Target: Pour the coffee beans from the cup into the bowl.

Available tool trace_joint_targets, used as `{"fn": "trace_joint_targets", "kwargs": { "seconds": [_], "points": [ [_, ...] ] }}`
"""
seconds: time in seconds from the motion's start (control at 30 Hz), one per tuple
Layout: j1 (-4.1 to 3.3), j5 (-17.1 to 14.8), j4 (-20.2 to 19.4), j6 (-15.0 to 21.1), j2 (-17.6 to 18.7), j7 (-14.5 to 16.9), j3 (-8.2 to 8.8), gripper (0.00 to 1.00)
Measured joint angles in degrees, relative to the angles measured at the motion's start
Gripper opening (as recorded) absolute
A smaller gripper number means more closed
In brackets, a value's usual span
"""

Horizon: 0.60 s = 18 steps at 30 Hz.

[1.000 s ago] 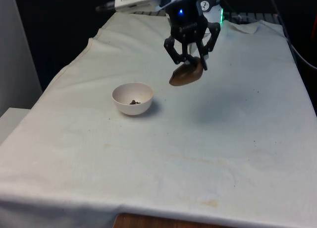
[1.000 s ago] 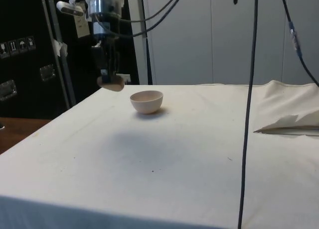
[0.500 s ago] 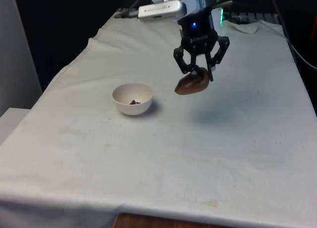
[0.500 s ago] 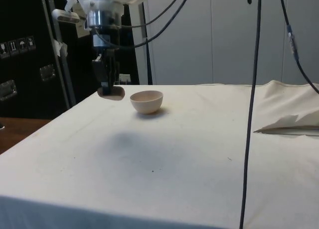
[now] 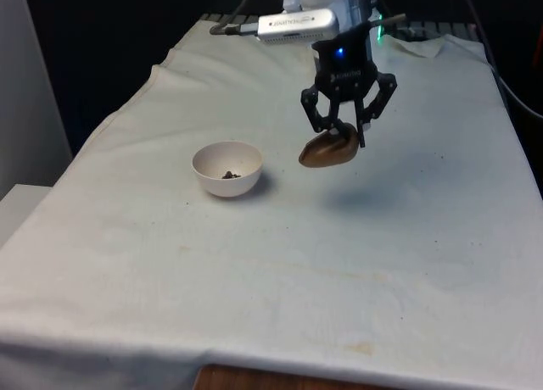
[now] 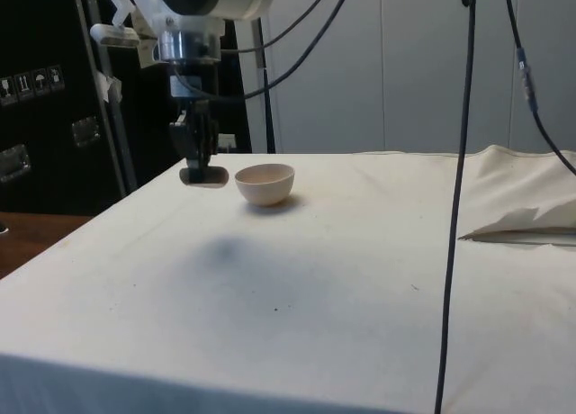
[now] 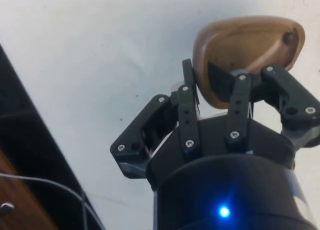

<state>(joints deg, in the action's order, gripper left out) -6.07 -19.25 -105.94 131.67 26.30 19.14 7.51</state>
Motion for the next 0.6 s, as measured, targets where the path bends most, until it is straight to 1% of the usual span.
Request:
{"fn": "trace_joint_targets", "kwargs": {
  "seconds": [0.13, 0.23, 0.43, 0.47, 0.6],
  "points": [
    [0.00, 1.7, -0.9, 1.5, 0.0, -1.4, -0.34, 0.02],
    [0.00, 2.4, -1.3, 2.2, 0.0, -2.0, -0.52, 0.02],
    [0.00, 5.4, -2.5, 4.5, 0.1, -4.7, -1.09, 0.02],
    [0.00, 6.2, -2.9, 5.0, 0.1, -5.6, -1.20, 0.02],
    [0.00, 7.4, -3.2, 5.9, 0.3, -6.7, -1.38, 0.02]
  ]
}}
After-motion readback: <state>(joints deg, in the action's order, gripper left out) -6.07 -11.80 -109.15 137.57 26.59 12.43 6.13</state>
